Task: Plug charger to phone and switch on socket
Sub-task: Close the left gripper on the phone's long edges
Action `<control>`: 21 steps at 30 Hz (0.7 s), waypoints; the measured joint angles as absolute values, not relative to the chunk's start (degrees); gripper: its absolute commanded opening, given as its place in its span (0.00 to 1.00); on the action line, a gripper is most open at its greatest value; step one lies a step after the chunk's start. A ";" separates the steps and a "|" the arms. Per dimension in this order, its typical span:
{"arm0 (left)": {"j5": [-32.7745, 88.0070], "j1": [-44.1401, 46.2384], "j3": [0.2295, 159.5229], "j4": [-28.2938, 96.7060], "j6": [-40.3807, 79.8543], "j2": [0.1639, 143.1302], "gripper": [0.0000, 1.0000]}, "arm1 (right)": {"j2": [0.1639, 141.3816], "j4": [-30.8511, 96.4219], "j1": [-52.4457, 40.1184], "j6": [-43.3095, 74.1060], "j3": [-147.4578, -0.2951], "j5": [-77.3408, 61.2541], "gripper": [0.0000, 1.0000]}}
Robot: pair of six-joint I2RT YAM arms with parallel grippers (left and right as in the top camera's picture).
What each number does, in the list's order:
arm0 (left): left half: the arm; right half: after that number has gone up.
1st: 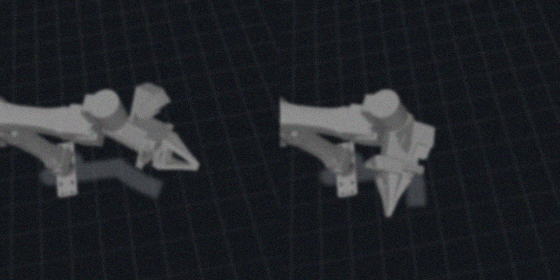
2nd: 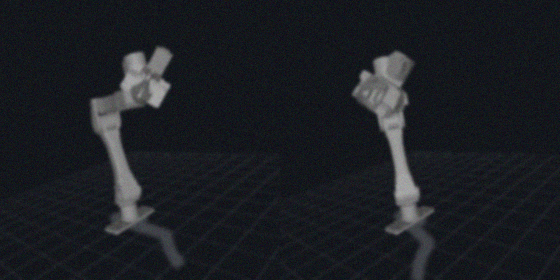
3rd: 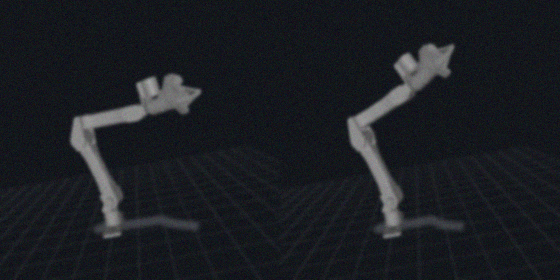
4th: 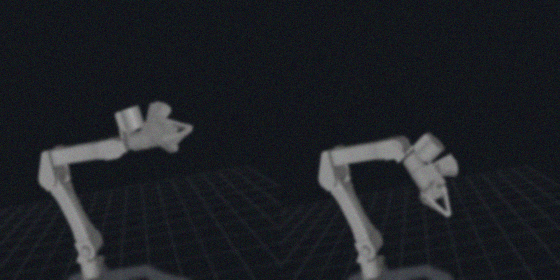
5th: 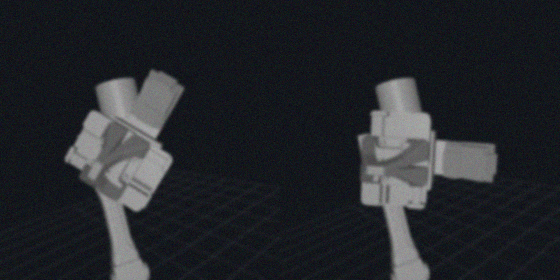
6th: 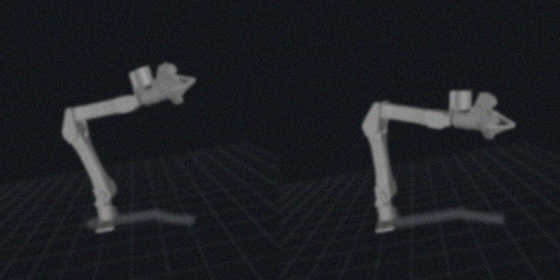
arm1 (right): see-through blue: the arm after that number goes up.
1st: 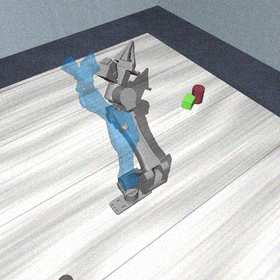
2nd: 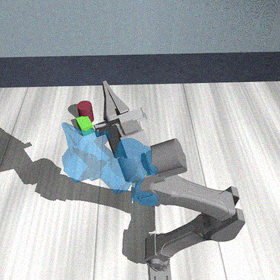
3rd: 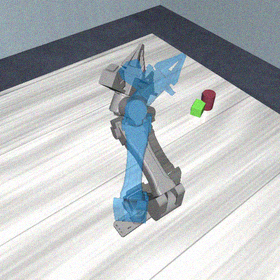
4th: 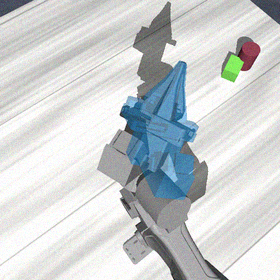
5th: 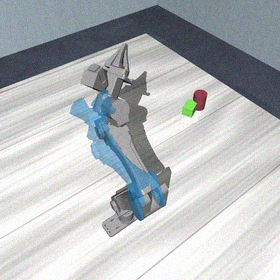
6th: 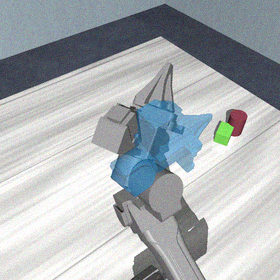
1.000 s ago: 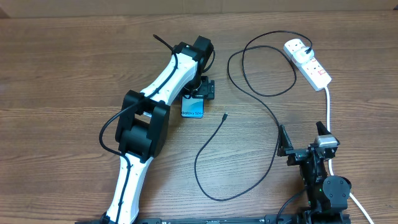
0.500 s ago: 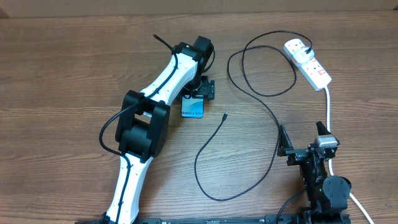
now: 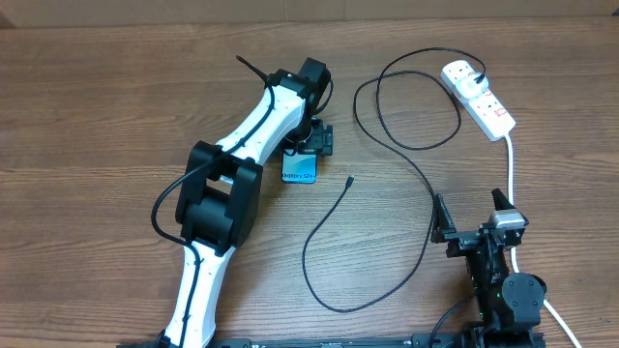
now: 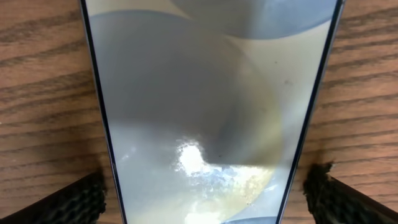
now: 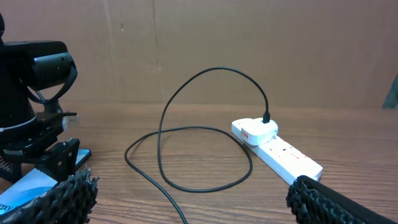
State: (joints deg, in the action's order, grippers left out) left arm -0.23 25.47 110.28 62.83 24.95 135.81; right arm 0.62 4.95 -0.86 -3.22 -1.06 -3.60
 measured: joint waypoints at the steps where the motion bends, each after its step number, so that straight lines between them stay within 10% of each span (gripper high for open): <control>1: -0.23 25.47 110.19 62.81 24.95 135.76 0.93 | 0.62 4.97 -0.86 -3.22 -1.06 -3.60 1.00; 21: -0.08 25.02 110.08 62.94 24.93 135.74 0.98 | 0.62 4.97 -0.86 -3.25 -1.06 -3.57 1.00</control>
State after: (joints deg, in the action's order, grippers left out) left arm -0.08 25.02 110.08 62.94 24.93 135.74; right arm 0.62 4.97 -0.86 -3.25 -1.06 -3.57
